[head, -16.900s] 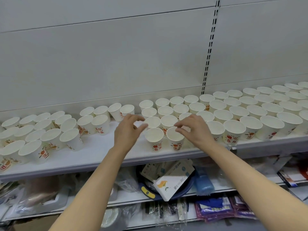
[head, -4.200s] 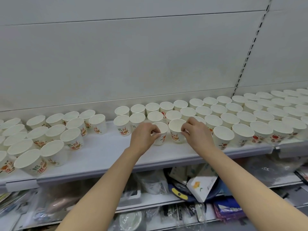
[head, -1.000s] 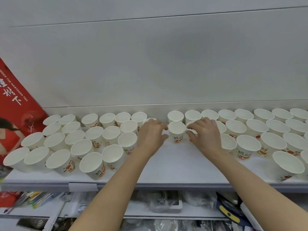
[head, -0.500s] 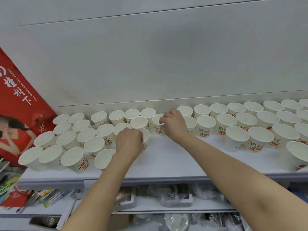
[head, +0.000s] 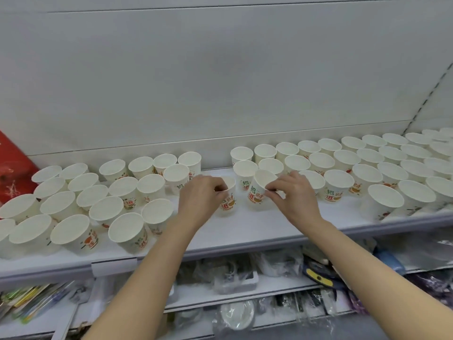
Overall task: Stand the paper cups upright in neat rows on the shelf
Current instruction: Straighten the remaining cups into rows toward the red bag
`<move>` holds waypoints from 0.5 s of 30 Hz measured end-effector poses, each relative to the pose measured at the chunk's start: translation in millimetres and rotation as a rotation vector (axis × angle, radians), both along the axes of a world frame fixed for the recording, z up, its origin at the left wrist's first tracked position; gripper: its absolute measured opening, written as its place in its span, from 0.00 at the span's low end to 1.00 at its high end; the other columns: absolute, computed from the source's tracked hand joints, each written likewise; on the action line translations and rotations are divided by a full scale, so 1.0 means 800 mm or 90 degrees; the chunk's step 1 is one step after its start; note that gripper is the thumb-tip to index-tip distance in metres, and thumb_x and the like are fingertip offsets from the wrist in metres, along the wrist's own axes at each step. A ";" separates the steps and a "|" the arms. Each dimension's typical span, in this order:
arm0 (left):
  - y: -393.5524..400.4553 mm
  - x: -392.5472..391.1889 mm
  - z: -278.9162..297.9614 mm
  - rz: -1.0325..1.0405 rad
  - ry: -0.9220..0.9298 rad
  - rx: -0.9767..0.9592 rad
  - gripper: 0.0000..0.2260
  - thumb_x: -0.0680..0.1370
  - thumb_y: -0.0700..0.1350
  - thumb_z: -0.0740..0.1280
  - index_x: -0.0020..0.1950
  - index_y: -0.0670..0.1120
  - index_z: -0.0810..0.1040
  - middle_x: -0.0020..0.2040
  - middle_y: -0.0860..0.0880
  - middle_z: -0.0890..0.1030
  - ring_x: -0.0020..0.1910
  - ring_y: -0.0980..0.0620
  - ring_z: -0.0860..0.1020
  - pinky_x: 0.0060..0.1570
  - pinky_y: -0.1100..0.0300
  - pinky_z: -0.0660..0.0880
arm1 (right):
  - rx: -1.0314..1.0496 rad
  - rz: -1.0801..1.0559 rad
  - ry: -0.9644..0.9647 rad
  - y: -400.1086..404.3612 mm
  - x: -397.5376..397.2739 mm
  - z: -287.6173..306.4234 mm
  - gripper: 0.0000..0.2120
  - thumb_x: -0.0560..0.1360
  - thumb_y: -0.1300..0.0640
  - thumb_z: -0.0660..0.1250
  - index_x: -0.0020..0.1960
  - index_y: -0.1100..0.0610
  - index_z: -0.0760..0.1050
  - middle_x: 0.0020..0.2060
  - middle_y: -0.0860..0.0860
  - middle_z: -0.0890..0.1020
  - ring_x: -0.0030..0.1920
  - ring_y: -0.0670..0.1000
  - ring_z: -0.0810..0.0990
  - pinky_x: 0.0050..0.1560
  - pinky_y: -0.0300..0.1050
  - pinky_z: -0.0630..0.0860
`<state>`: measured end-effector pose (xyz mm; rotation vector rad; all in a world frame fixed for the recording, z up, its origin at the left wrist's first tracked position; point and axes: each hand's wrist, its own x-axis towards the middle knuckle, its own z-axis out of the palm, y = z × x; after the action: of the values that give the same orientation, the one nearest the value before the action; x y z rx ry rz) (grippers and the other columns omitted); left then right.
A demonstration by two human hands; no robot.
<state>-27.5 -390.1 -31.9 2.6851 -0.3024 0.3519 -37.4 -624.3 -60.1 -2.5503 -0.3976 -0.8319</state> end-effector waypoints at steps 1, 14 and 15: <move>-0.018 0.000 0.000 -0.019 -0.002 -0.002 0.05 0.76 0.53 0.69 0.46 0.55 0.83 0.43 0.56 0.83 0.45 0.53 0.77 0.38 0.58 0.72 | -0.014 -0.002 0.008 -0.015 -0.004 -0.002 0.05 0.67 0.56 0.77 0.39 0.54 0.81 0.35 0.47 0.81 0.38 0.54 0.73 0.39 0.47 0.68; -0.079 -0.011 -0.016 -0.055 -0.024 0.027 0.13 0.74 0.56 0.72 0.57 0.55 0.81 0.52 0.56 0.81 0.47 0.57 0.74 0.41 0.64 0.66 | -0.226 0.064 0.006 -0.053 0.003 0.000 0.08 0.65 0.55 0.78 0.42 0.55 0.82 0.36 0.49 0.82 0.39 0.56 0.76 0.39 0.48 0.69; -0.074 -0.012 -0.016 -0.053 -0.028 0.027 0.14 0.73 0.56 0.72 0.57 0.55 0.81 0.52 0.56 0.81 0.47 0.56 0.74 0.41 0.63 0.67 | -0.218 0.061 0.015 -0.054 0.003 0.000 0.10 0.65 0.53 0.78 0.43 0.54 0.82 0.37 0.49 0.82 0.40 0.55 0.76 0.40 0.48 0.70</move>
<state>-37.2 -449.4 -44.6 2.6990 -0.4372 0.3847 -35.2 -667.5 -59.8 -2.8218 -0.7017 -0.7516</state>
